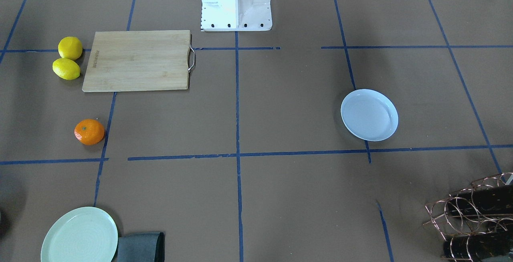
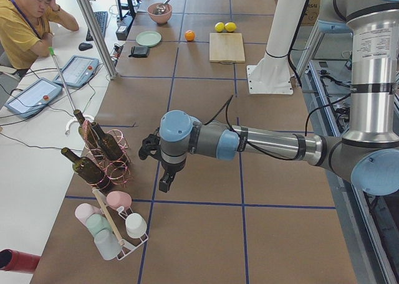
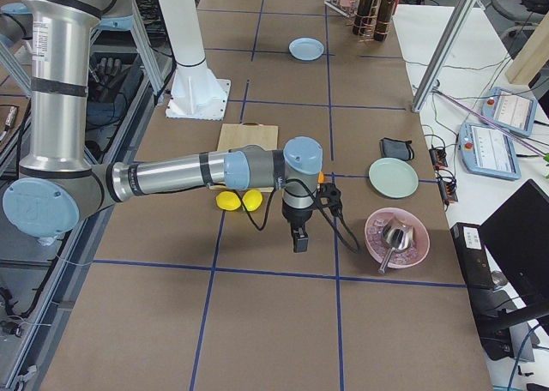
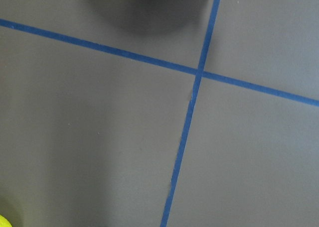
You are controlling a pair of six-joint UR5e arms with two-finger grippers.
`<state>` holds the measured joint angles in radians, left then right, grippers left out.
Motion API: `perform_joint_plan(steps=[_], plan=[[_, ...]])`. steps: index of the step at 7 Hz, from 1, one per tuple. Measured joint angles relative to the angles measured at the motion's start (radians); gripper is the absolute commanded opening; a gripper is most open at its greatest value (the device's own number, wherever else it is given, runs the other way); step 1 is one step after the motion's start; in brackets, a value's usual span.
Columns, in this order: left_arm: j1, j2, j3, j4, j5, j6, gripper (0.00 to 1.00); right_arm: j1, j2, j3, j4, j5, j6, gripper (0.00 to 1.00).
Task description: Pick orange to plate
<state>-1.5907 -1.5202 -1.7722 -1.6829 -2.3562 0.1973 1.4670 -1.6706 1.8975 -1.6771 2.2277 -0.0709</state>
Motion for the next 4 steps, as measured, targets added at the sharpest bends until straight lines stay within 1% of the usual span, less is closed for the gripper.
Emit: perform_joint_plan(steps=[2,3,4], plan=[[0.004,-0.031,0.014,-0.228,-0.008,-0.014,1.00,-0.001,0.037,0.012,-0.001,0.016,0.003,1.00],[0.009,-0.036,0.021,-0.341,-0.015,-0.070,1.00,-0.001,0.045,0.014,-0.001,0.035,0.003,1.00],[0.029,-0.036,0.024,-0.444,-0.029,-0.170,1.00,-0.001,0.049,0.019,0.000,0.047,0.003,1.00]])
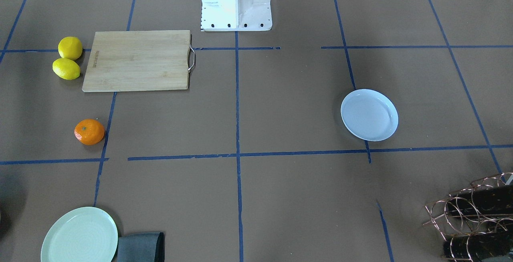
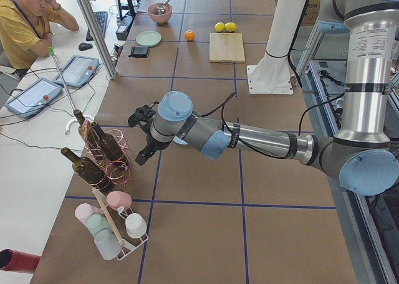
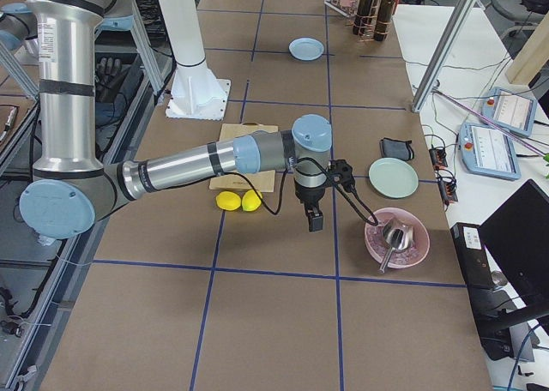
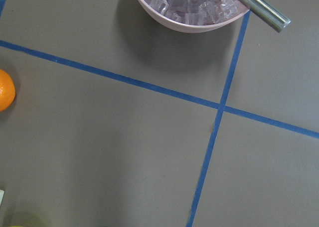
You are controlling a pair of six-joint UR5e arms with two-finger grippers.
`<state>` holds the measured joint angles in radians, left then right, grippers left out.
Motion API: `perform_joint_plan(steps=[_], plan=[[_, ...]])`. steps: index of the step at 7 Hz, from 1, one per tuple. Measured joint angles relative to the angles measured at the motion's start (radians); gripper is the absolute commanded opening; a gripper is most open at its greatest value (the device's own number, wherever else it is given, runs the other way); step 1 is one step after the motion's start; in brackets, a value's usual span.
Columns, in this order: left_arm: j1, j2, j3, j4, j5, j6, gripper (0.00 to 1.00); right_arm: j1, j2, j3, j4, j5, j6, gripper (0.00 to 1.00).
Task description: Pick orange to plate
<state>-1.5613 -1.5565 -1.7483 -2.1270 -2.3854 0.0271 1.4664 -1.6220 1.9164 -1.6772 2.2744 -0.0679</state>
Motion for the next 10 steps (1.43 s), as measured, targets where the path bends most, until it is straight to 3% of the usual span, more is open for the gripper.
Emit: perform_joint_plan(steps=[2,3,4,5,6,8,9,10], plan=[[0.154,0.040,0.007,-0.248,-0.017,-0.208,1.00,-0.002,0.002,0.018,0.000,0.020,-0.003,1.00],[0.244,0.054,0.009,-0.308,0.012,-0.355,1.00,-0.002,0.002,0.025,0.001,0.029,-0.005,1.00],[0.336,0.062,0.010,-0.340,0.091,-0.514,0.96,-0.002,0.001,0.029,0.001,0.034,-0.005,1.00],[0.435,0.066,0.012,-0.360,0.207,-0.667,0.82,-0.002,-0.001,0.031,0.001,0.036,-0.005,1.00],[0.541,0.067,0.016,-0.370,0.340,-0.816,0.74,-0.002,-0.003,0.031,0.001,0.037,-0.005,1.00],[0.704,0.066,0.047,-0.375,0.551,-1.015,0.72,-0.002,-0.004,0.031,0.001,0.035,-0.004,1.00],[0.750,0.064,0.065,-0.377,0.609,-1.054,0.72,-0.002,-0.004,0.032,0.001,0.035,-0.004,1.00],[0.777,0.060,0.075,-0.377,0.633,-1.069,0.63,-0.002,-0.004,0.032,0.001,0.034,-0.004,1.00]])
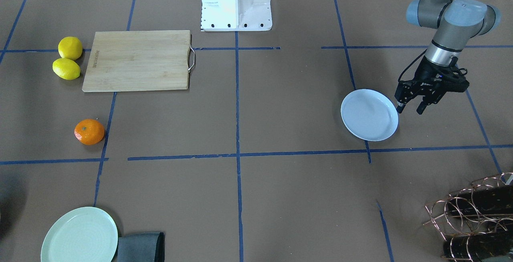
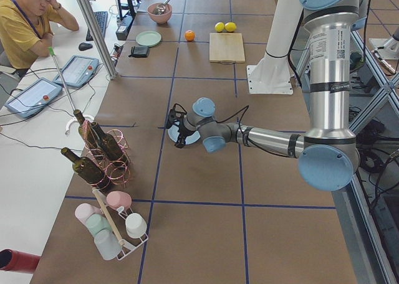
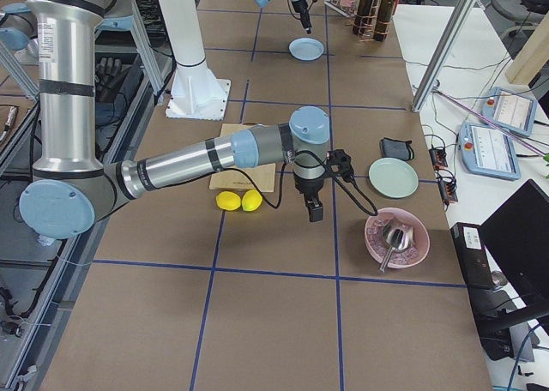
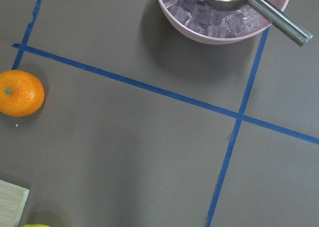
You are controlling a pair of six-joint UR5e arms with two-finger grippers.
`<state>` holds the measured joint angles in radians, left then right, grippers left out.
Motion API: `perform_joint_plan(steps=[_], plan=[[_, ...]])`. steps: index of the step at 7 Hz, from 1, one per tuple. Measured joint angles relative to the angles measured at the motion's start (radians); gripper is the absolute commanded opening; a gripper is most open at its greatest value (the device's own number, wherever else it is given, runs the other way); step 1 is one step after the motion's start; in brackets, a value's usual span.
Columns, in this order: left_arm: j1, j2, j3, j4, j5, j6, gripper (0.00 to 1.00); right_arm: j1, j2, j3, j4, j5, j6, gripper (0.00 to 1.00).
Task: Pick orange to plate
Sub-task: 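Reach the left gripper to the rim of the light blue plate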
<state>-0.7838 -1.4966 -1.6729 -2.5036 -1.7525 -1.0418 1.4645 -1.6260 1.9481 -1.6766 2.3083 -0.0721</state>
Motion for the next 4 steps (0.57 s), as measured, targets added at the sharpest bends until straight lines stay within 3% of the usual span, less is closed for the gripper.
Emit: perform_joint_plan(steps=[3,4], plan=[[0.041,-0.025,0.041,0.000,0.015,-0.009,0.46,0.000,-0.001,0.000,0.000,-0.001,0.000,1.00],[0.050,-0.041,0.061,0.000,0.025,-0.009,0.00,0.000,-0.001,-0.001,0.000,-0.001,0.000,1.00]])
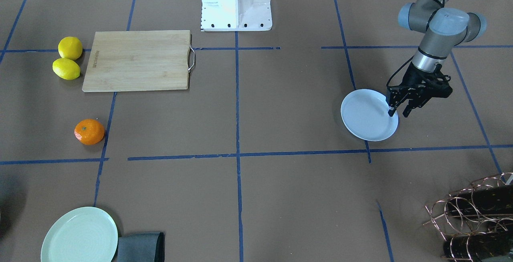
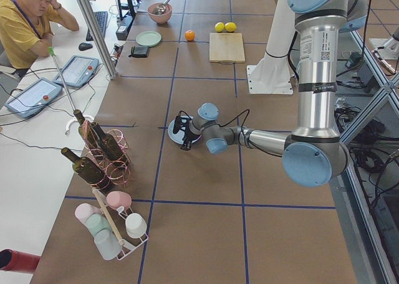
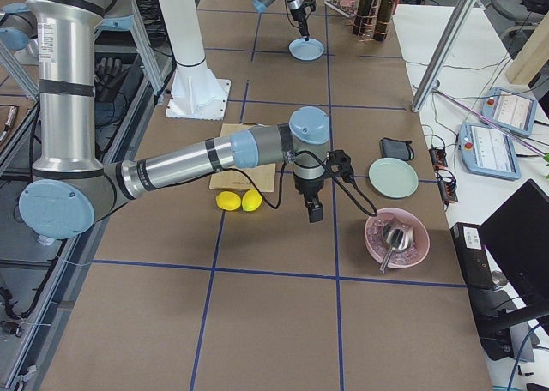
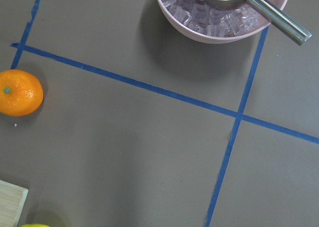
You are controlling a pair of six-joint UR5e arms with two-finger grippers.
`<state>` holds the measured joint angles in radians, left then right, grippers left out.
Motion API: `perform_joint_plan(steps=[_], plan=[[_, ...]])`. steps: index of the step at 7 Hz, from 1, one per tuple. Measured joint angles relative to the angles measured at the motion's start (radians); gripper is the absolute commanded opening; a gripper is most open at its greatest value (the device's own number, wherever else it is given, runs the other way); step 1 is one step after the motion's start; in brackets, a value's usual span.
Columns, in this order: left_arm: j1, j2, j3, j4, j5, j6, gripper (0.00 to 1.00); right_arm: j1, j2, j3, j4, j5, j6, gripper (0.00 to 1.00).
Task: Pick orange to plate
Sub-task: 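Reach the left gripper to the rim of the light blue plate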
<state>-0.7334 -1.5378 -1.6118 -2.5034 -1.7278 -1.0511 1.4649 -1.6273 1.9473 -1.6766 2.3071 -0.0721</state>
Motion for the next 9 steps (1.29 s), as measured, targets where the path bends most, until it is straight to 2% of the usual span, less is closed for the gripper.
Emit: perform_joint_plan(steps=[3,6,8,9], plan=[[0.010,-0.020,0.008,0.000,0.018,0.004,0.00,0.000,0.000,-0.001,0.000,0.000,0.000,1.00],[0.009,-0.031,-0.051,0.009,0.008,0.011,0.00,0.000,0.000,-0.001,0.000,0.000,0.000,1.00],[0.008,-0.115,-0.077,0.023,-0.001,0.007,0.00,0.000,0.000,-0.001,0.000,0.000,0.000,1.00],[0.008,-0.198,-0.074,0.050,-0.001,0.001,0.00,0.000,0.000,-0.001,0.000,0.000,0.000,1.00]])
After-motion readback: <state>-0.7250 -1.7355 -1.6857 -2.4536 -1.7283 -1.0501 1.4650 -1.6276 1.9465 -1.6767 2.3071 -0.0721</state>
